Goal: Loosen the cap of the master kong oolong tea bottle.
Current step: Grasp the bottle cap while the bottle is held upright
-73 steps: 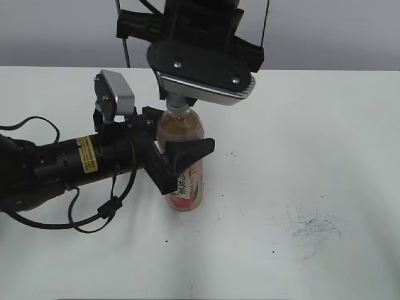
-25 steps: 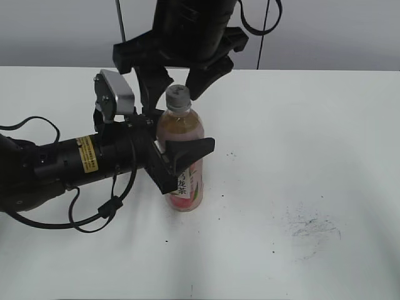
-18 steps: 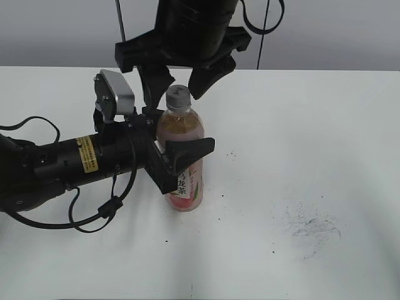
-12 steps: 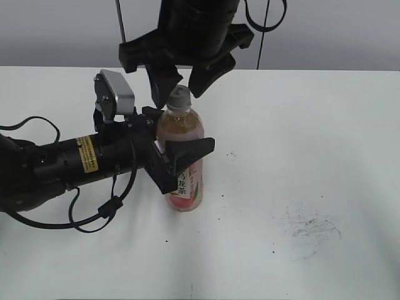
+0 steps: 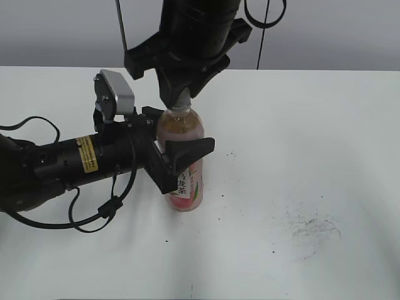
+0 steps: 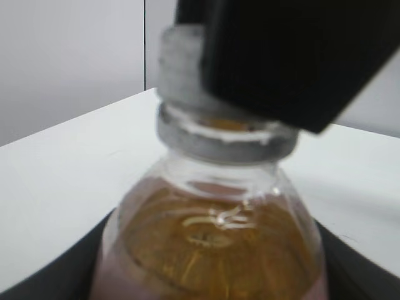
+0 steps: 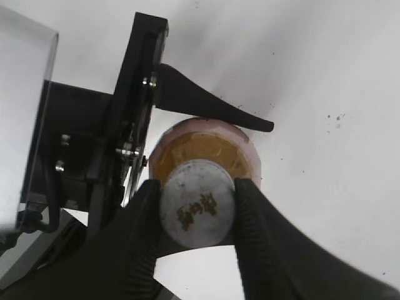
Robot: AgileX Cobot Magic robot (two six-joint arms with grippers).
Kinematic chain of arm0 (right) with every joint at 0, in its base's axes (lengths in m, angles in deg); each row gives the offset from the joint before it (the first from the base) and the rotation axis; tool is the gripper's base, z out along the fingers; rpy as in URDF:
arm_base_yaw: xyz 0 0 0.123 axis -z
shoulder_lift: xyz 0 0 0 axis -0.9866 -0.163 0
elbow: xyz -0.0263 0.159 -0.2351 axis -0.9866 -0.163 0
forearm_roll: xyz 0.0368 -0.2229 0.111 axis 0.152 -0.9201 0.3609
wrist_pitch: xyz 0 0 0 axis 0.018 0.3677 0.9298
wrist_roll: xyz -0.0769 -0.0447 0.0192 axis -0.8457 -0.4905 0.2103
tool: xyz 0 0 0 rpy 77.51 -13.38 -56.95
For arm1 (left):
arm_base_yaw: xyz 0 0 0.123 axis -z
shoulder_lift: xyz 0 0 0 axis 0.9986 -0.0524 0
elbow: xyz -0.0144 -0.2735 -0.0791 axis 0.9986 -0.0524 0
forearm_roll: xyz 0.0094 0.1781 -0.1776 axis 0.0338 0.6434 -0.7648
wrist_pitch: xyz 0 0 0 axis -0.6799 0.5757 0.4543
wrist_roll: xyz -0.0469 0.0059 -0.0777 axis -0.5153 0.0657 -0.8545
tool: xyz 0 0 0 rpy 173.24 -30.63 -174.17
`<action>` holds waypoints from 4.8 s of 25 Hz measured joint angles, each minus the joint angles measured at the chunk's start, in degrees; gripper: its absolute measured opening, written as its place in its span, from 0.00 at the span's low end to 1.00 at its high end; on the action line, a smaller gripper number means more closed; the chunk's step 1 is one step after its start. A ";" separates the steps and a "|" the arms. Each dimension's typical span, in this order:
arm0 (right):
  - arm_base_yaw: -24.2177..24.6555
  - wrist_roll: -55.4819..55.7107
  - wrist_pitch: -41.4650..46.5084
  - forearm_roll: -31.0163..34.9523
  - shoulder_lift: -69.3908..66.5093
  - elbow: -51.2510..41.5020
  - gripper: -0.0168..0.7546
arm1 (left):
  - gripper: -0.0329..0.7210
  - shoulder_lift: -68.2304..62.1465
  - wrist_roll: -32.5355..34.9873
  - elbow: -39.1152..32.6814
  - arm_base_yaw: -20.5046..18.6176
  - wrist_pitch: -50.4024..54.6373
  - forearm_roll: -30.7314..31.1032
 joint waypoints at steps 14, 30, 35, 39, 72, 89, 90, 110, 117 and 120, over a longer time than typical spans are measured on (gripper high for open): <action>0.00 -2.10 0.06 -0.05 0.00 0.00 0.37 | 0.63 0.00 0.00 0.00 0.00 0.00 0.00; 0.00 -2.16 0.06 -0.10 0.00 0.00 0.37 | 0.63 0.00 0.00 0.00 0.00 0.00 0.00; 0.00 -2.21 0.06 -0.16 0.00 0.00 0.37 | 0.63 0.00 0.00 0.00 0.00 0.00 0.00; 0.00 -2.70 0.06 -0.22 0.00 0.00 0.37 | 0.63 0.00 0.00 0.00 0.00 0.00 0.00; 0.00 -30.26 0.06 -0.22 0.00 0.00 0.37 | 0.63 0.00 0.06 0.00 0.00 -0.05 0.17; 0.16 -106.07 0.43 1.34 0.22 0.00 0.37 | 0.63 0.00 0.53 0.00 0.00 -0.20 0.89; 0.16 -109.94 0.38 1.34 0.22 0.00 0.37 | 0.63 0.00 0.53 0.00 0.00 -0.20 0.89; 0.16 -157.33 -0.08 1.28 0.22 0.05 0.37 | 0.63 0.00 0.38 0.00 0.00 -0.15 0.52; 0.10 -158.21 -0.12 0.84 0.35 0.05 0.37 | 0.63 0.00 0.32 0.00 0.00 -0.15 0.46; 0.06 -159.83 -0.12 0.39 0.47 0.05 0.37 | 0.63 0.00 0.38 0.00 0.03 -0.15 0.52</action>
